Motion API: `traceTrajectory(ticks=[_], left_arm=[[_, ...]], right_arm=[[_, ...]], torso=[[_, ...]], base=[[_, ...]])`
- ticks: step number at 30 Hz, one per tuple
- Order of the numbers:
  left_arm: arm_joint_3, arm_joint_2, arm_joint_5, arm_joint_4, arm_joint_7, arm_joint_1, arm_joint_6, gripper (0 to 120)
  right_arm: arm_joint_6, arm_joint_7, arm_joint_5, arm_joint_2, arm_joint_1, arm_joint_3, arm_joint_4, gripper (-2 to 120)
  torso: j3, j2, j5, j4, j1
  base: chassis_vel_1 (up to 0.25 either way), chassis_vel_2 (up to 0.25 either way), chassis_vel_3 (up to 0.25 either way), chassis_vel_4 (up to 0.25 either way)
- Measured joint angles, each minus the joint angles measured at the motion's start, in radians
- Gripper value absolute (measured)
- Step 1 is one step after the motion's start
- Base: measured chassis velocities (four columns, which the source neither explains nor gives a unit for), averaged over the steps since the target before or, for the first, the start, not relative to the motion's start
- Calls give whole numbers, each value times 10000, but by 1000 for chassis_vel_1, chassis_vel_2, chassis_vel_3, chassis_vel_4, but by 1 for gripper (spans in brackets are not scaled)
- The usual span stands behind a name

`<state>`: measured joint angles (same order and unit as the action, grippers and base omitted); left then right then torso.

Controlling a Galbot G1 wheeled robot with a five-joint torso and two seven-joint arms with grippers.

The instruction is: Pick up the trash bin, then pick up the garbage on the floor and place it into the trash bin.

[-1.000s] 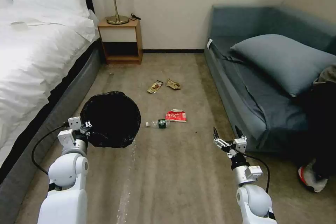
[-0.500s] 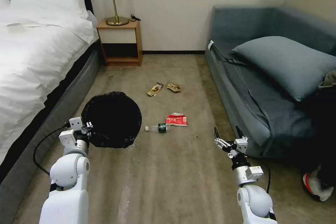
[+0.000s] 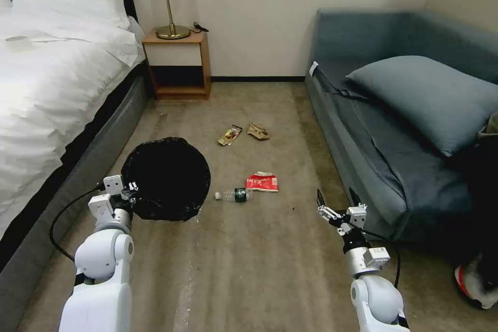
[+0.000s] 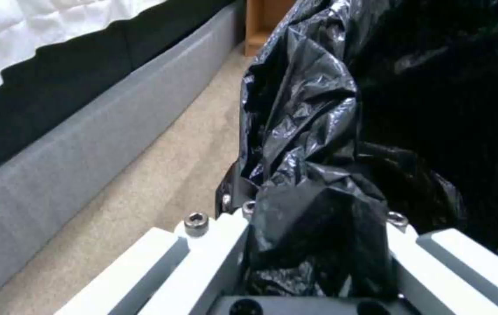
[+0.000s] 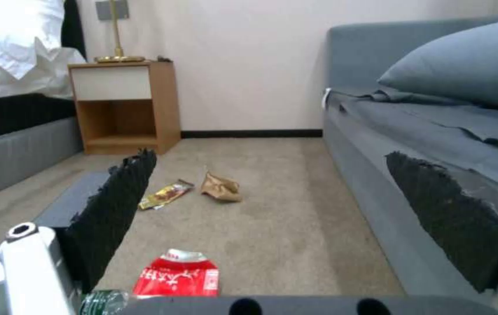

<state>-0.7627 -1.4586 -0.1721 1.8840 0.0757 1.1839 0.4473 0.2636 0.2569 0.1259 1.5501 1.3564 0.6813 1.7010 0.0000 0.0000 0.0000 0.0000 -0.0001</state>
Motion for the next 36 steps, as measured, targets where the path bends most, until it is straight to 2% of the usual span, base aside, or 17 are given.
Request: traceTrajectory(ticks=[36], left_arm=[[-18,-7,60,-213,27,-59,-86,1]], right_arm=[[-54,56,128,-49,-81,73,-90,100]], torso=[[0,0,0,0,0]], base=[[-76,81,83,-78]])
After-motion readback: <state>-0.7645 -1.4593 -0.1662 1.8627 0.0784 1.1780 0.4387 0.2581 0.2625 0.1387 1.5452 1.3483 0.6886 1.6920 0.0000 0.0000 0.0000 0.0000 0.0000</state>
